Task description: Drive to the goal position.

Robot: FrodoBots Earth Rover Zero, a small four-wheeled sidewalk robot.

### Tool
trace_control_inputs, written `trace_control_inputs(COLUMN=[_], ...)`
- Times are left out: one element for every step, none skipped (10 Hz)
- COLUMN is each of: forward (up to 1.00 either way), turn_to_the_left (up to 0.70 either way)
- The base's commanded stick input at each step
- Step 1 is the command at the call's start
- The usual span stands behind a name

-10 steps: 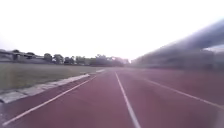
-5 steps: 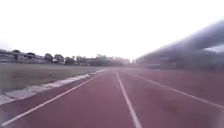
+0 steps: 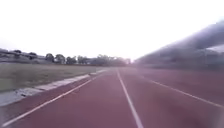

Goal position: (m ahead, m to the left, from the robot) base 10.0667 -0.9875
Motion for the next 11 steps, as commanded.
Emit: trace_control_inputs(forward=[0.70, 0.70, 0.70, 0.70, 0.70, 0.70, 0.70, 0.70, 0.70, 0.70, 0.70], turn_to_the_left=[-0.04, -0.08, -0.27, -0.28, -0.28, -0.06, 0.00, 0.00, 0.00, 0.00, 0.00])
